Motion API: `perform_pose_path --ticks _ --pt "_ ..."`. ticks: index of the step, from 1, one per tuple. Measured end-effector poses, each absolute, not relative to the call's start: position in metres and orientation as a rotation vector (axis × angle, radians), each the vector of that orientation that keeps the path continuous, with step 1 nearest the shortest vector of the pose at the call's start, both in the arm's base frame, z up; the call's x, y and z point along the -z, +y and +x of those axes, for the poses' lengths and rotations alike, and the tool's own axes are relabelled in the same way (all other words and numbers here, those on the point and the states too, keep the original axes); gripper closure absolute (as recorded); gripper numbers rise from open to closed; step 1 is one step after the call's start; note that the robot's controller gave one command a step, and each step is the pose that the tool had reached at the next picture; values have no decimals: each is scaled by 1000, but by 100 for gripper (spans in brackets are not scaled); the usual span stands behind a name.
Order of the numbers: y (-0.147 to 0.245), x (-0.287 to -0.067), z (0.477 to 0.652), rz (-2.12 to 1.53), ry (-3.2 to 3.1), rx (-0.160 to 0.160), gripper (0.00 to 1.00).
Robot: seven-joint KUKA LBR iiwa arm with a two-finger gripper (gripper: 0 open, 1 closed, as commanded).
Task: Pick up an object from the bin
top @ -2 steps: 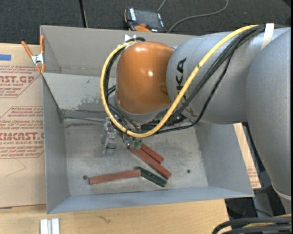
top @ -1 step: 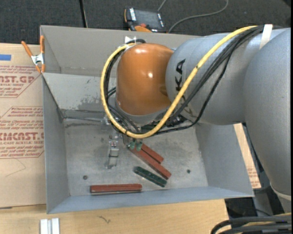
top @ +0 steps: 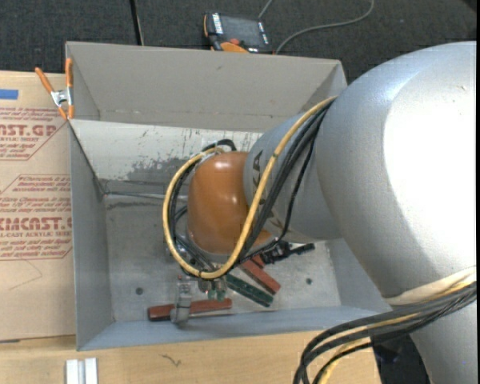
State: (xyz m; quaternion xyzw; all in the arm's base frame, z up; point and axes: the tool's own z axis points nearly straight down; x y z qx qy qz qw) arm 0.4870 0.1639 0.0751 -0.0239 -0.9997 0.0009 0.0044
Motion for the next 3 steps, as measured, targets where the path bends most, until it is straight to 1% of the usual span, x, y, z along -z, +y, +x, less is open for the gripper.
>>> perform_pose_path --ticks 1,2,3 --pt "110 -114 505 74 -3143 -3 0" --pt "4 -86 489 415 -3114 -3 0" --pt "-63 -69 537 434 -3118 -5 0"
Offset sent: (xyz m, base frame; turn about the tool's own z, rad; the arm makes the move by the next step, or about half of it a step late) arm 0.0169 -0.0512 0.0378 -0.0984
